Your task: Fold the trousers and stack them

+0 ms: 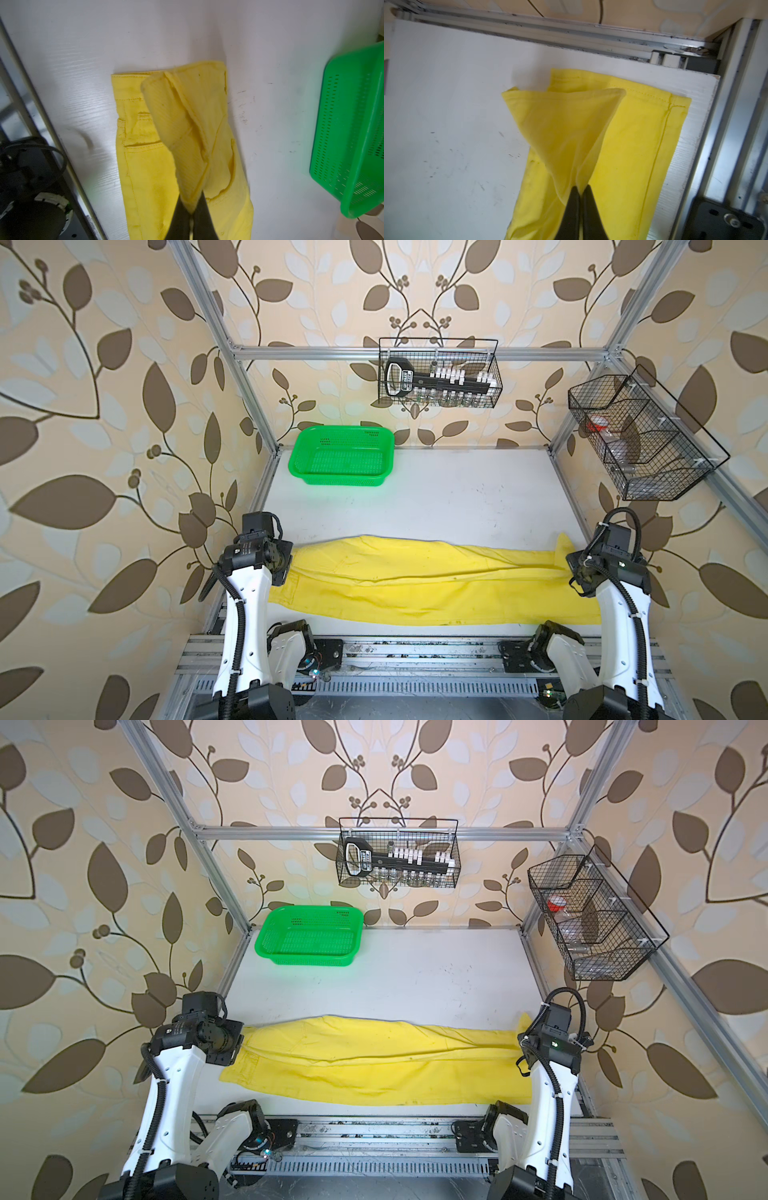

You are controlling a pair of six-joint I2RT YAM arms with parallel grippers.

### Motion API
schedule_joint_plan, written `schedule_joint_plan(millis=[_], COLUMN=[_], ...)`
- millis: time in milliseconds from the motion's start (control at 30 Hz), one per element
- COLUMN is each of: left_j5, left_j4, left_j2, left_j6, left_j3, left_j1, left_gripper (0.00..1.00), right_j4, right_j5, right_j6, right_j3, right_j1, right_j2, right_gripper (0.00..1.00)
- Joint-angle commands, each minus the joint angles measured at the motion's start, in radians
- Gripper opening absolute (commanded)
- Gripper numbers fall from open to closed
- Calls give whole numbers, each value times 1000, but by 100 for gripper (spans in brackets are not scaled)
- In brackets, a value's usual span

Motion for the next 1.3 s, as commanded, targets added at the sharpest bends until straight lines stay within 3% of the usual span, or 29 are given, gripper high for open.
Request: schedule_joint_plan(millis=[0, 267, 433, 567, 700, 800, 933, 1000, 1133, 1267], left_j5=[-96, -126, -104, -119, -124, -148, -166, -117, 55, 144], left_j4=[-82, -177, -194, -195, -229, -247, -236, -176, -48, 40], left_j2=[-32, -127, -110, -130, -121, -133, -124, -98, -8, 54], left_j6=[-28, -64, -82, -88, -109, -109, -100, -58, 18, 65], left_j3=[8, -59, -137, -155, -174, -160, -125, -119, -115, -120], left_j1=[9, 9, 9, 10, 9, 10, 9, 10, 9, 2], left_gripper=[0, 0, 0, 6, 17, 30, 37, 47, 58, 61], right_j4=[-79, -160, -123, -100, -145, -198, -250, -235, -93, -10], right_j5=[133, 235, 204, 190, 184, 184, 185, 165, -6, -27], right_j6=[-8, -9, 8, 1, 22, 33, 22, -10, -52, -2], right_j3=[30, 21, -15, -35, 0, 31, 61, 60, 55, 43], right_j1=[14, 44, 53, 50, 52, 54, 39, 36, 68, 230], right_j2=[-11, -23, 12, 13, 17, -12, -65, -76, -38, 38], right_gripper=[0, 0, 0, 1, 10, 24, 36, 39, 45, 51])
